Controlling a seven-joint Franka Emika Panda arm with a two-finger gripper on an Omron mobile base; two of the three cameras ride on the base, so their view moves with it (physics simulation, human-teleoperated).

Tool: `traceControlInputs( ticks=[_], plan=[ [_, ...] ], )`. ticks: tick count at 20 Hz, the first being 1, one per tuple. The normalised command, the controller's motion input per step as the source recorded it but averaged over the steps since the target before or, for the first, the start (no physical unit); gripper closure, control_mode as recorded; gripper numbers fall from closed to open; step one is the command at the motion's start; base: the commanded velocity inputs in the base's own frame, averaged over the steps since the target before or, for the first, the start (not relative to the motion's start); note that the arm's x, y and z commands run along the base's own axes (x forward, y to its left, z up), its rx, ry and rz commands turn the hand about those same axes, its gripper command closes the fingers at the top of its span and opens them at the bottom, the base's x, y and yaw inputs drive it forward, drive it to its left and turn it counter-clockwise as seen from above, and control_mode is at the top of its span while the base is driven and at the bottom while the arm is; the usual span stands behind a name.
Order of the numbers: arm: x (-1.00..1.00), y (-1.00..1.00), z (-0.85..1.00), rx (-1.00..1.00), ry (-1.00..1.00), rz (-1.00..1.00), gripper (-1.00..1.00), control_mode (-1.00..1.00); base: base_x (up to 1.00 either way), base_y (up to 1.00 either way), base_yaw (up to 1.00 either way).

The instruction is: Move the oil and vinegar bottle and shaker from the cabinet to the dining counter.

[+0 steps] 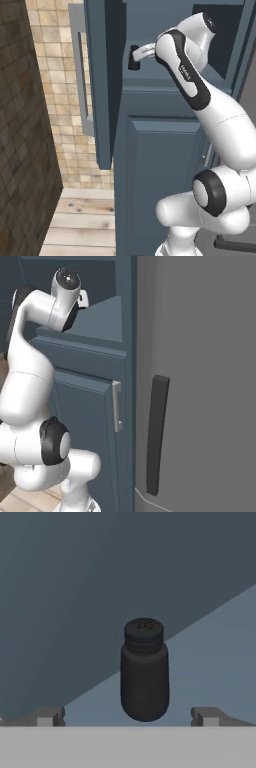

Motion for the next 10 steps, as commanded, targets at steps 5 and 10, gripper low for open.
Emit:
traceControlInputs(
  ticks=[5, 10],
  plan=[
    [0.20, 0.12, -0.01, 0.00, 0.03, 0.00, -1.00, -1.00, 0.00, 0.00, 0.00],
    [0.24, 0.11, -0.01, 0.00, 0.00, 0.00, -1.00, -1.00, 0.00, 0.00, 0.00]
  ],
)
